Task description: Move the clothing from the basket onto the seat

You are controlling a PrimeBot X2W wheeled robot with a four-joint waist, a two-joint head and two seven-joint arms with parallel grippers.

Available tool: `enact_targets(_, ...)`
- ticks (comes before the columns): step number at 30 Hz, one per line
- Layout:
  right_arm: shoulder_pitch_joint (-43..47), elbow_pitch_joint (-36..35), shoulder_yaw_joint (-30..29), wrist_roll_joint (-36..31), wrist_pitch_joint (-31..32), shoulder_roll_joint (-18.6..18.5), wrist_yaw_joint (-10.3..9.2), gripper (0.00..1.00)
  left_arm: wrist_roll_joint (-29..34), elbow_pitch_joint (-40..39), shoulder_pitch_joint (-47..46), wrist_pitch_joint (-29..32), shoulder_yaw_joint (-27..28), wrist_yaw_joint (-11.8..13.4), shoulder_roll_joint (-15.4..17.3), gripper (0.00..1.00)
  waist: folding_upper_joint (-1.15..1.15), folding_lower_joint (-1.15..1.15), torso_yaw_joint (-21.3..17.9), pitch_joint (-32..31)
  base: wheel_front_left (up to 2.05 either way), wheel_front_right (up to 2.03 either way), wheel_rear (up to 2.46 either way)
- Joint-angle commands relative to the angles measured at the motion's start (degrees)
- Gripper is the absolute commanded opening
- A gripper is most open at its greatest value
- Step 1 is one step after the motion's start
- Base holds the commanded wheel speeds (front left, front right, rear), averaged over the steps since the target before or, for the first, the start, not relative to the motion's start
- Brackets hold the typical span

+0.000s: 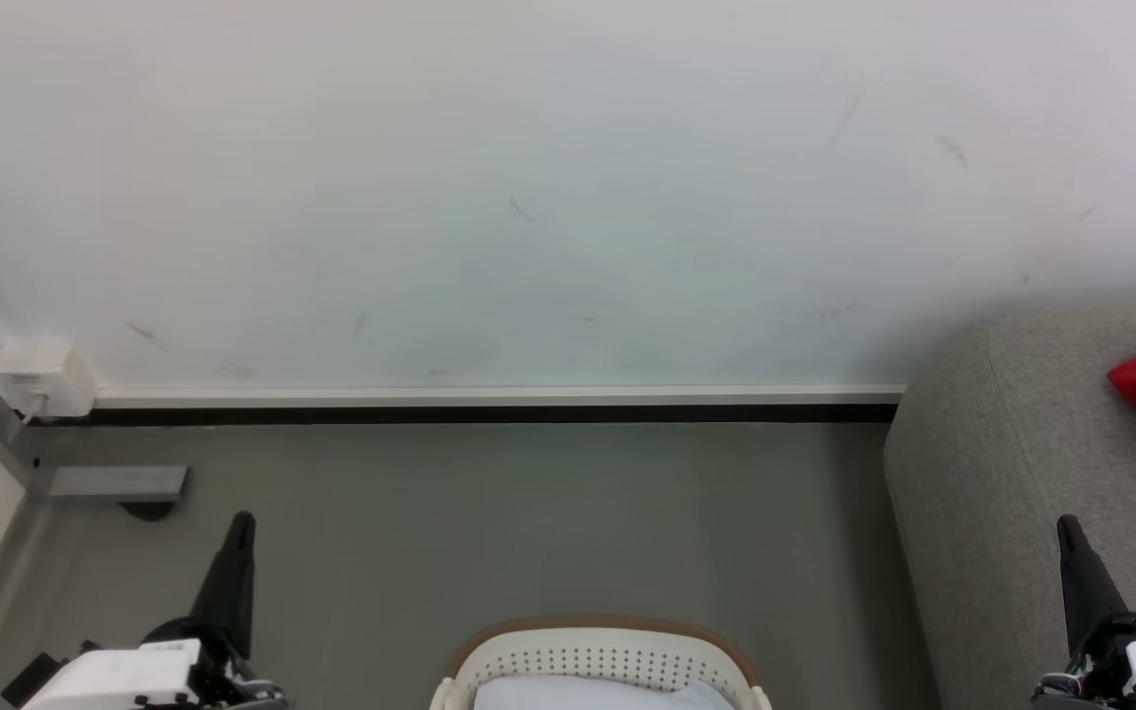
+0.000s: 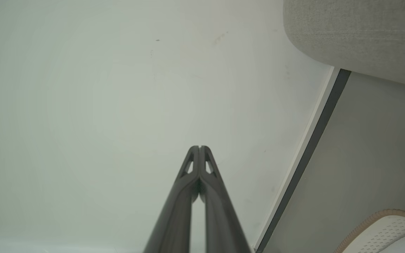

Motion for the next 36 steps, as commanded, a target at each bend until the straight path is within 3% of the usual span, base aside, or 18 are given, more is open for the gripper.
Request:
enact_targets(1, -0.5, -0.2, 0.0, 0.1, -0.1, -0.4, -0.12, 0.0, -0.7, -0.1, -0.4, 0.2, 0.1, -0.3, 0.4, 0.0, 0.0, 0.0, 0.0, 0.0, 0.0, 0.0, 0.0)
enact_targets(36, -0.4, -0.3, 0.6, 0.7, -0.5, -0.8, -0.12, 0.0, -0.8, -0.1, -0.4, 0.2, 0.1, -0.3, 0.4, 0.0, 0.0, 0.0, 0.0, 0.0, 0.0, 0.0, 0.0)
